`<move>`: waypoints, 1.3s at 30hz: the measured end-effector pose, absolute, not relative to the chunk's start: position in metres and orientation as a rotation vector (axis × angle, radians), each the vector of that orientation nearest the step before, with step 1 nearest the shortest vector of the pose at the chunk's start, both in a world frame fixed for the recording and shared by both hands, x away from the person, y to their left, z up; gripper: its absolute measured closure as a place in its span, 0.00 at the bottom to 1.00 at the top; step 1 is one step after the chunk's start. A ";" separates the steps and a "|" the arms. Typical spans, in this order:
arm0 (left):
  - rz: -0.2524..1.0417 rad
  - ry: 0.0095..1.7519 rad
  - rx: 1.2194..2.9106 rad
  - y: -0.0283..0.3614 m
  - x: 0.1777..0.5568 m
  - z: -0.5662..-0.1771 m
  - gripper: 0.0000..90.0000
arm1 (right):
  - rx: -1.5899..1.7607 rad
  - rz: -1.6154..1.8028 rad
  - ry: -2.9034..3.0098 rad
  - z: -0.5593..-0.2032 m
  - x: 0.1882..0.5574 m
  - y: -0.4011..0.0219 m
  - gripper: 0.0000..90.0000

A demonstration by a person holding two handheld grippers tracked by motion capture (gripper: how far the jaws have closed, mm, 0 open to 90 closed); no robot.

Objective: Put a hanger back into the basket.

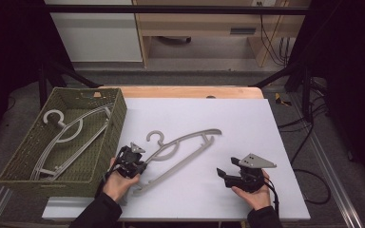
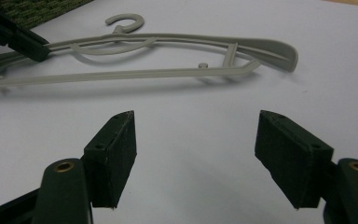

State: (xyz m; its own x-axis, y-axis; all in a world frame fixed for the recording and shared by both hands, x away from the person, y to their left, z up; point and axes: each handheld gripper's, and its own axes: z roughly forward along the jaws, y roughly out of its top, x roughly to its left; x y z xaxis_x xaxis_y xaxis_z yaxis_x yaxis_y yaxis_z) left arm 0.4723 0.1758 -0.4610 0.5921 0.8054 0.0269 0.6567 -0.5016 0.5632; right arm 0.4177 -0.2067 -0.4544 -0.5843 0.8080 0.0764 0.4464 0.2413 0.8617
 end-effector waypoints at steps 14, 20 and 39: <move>0.376 1.169 2.403 0.172 0.465 -0.458 0.83 | 1.177 1.286 2.092 -0.449 0.416 -0.221 0.30; 0.384 1.165 2.417 0.169 0.463 -0.456 0.91 | 1.196 1.295 2.074 -0.447 0.415 -0.226 0.29; 0.547 1.028 2.233 0.182 0.430 -0.407 0.92 | 1.225 1.319 2.002 -0.437 0.411 -0.253 0.24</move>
State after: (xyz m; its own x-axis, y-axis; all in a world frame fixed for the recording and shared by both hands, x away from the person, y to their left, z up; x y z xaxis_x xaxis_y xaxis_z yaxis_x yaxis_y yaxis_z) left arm 0.4304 0.1817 -0.4071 0.6126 0.7826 0.1108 0.5288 -0.5100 0.6784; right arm 0.4108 -0.2529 -0.4368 -0.5074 0.8559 0.1004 0.4303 0.1506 0.8900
